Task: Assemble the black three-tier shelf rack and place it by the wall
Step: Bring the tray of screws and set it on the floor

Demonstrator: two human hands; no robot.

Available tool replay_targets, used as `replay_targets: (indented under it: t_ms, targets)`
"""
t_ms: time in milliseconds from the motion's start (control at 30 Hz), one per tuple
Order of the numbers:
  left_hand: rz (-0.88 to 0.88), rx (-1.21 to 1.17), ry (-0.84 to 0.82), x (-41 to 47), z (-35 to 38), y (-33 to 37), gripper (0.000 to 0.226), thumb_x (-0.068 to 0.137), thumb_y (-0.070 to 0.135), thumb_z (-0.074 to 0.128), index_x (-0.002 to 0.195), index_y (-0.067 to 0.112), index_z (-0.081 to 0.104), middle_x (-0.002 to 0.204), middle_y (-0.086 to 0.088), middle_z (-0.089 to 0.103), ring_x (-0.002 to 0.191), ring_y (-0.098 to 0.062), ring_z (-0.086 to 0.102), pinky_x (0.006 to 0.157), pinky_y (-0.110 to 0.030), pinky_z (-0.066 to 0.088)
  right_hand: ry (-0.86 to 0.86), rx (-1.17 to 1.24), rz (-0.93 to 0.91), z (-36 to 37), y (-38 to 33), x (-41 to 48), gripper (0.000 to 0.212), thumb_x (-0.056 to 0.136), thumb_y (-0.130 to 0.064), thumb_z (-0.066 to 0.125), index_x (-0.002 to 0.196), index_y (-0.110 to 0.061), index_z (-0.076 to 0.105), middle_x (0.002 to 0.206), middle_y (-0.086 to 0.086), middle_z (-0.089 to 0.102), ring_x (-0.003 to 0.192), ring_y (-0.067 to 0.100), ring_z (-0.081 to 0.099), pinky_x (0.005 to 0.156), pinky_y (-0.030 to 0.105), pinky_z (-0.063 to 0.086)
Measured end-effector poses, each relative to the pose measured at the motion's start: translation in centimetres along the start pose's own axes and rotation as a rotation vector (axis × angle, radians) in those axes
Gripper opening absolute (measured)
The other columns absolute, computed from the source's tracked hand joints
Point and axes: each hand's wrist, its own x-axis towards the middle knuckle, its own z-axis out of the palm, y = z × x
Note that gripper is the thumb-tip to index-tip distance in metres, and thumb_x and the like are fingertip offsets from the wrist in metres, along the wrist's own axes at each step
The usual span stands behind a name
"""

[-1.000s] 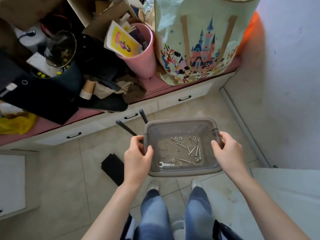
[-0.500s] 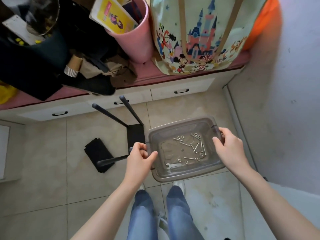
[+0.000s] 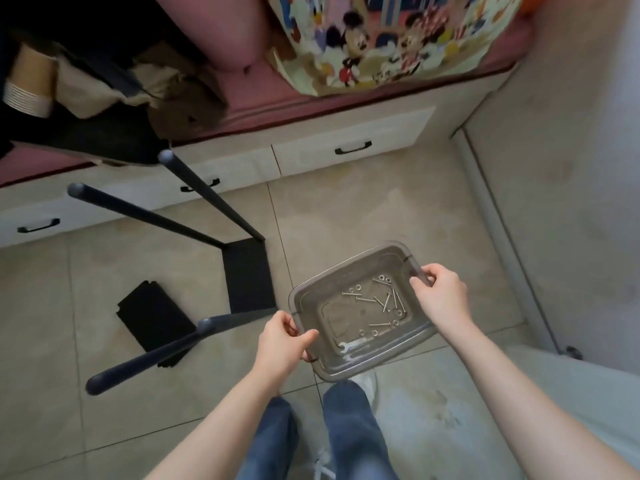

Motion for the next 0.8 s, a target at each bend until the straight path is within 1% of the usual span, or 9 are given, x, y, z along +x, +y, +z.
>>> replay_targets:
  t_ms: [100,200,267,367,433,533,633,733,800]
  targets:
    - [-0.027,0.072,-0.078,5.4,1.7,-3.0,0.037,0.084,0.016,0.081,0.109,-0.001,0.058,0.092,-0.015,0.072,0.067,-0.022,0.073,0.074,-0.044,0.063,-0.007,-0.05,-0.028,5.4,3.6,3.2,0.008,0.089,-0.014,0.067,0.084,-0.016,0.061,0.074,0.002,0.058,0.078,0.025,0.05,0.066,0.027,0.027]
    - [-0.039,0.054,-0.137,10.6,3.1,-6.3,0.039,0.08,0.018,0.087,0.107,0.007,0.06,0.098,-0.018,0.072,0.07,-0.021,0.075,0.06,-0.03,0.062,-0.051,-0.099,-0.061,11.0,7.2,6.4,0.008,0.091,-0.014,0.066,0.091,-0.006,0.065,0.08,0.008,0.062,0.086,0.032,0.056,0.069,0.028,0.029]
    - [-0.012,0.047,-0.157,13.6,4.4,-8.9,0.038,0.079,0.019,0.087,0.103,0.012,0.059,0.091,-0.01,0.074,0.062,-0.019,0.074,0.057,-0.028,0.06,-0.061,-0.156,-0.094,14.7,9.5,8.5,0.016,0.093,-0.015,0.064,0.1,-0.001,0.067,0.095,0.017,0.067,0.096,0.036,0.06,0.075,0.031,0.034]
    - [0.007,-0.051,-0.2,17.7,6.6,-12.6,0.029,0.084,0.014,0.083,0.099,0.012,0.059,0.065,0.004,0.071,0.052,-0.023,0.071,0.053,-0.03,0.059,-0.035,-0.239,-0.158,20.1,11.7,11.2,0.019,0.096,-0.016,0.06,0.105,0.0,0.066,0.106,0.021,0.066,0.102,0.038,0.06,0.081,0.035,0.04]
    - [-0.037,-0.176,-0.185,20.2,8.0,-14.8,0.025,0.088,0.012,0.078,0.103,0.005,0.059,0.062,-0.003,0.064,0.049,-0.025,0.067,0.056,-0.035,0.061,-0.005,-0.277,-0.205,23.2,12.5,13.1,0.021,0.097,-0.016,0.057,0.108,-0.001,0.066,0.108,0.021,0.064,0.102,0.039,0.059,0.083,0.038,0.043]
    - [-0.11,-0.248,-0.173,23.5,10.2,-17.3,0.027,0.092,0.017,0.074,0.109,0.002,0.06,0.076,-0.021,0.065,0.055,-0.03,0.069,0.067,-0.041,0.064,0.05,-0.327,-0.254,26.8,13.4,15.5,0.02,0.098,-0.017,0.054,0.108,-0.004,0.066,0.107,0.018,0.059,0.1,0.038,0.058,0.076,0.038,0.043]
    - [-0.131,-0.299,-0.182,26.5,12.0,-19.1,0.026,0.094,0.016,0.072,0.108,-0.004,0.062,0.072,-0.017,0.07,0.057,-0.031,0.072,0.06,-0.032,0.061,0.046,-0.38,-0.292,29.4,14.5,17.8,0.022,0.098,-0.018,0.052,0.11,-0.004,0.066,0.106,0.017,0.056,0.1,0.039,0.056,0.072,0.038,0.042]
    - [-0.069,-0.312,-0.153,29.1,13.5,-20.5,0.024,0.097,0.021,0.067,0.105,-0.002,0.064,0.082,-0.022,0.075,0.065,-0.033,0.075,0.066,-0.034,0.063,0.024,-0.412,-0.352,31.4,15.6,20.0,0.025,0.099,-0.018,0.052,0.112,-0.001,0.065,0.106,0.018,0.057,0.101,0.04,0.056,0.078,0.041,0.047]
    - [-0.006,-0.304,-0.123,30.3,14.4,-21.6,0.023,0.097,0.022,0.067,0.101,-0.001,0.065,0.08,-0.019,0.075,0.067,-0.034,0.075,0.069,-0.035,0.063,0.026,-0.418,-0.386,32.2,16.4,20.9,0.025,0.099,-0.018,0.053,0.112,0.0,0.064,0.106,0.018,0.057,0.101,0.04,0.057,0.081,0.044,0.048]
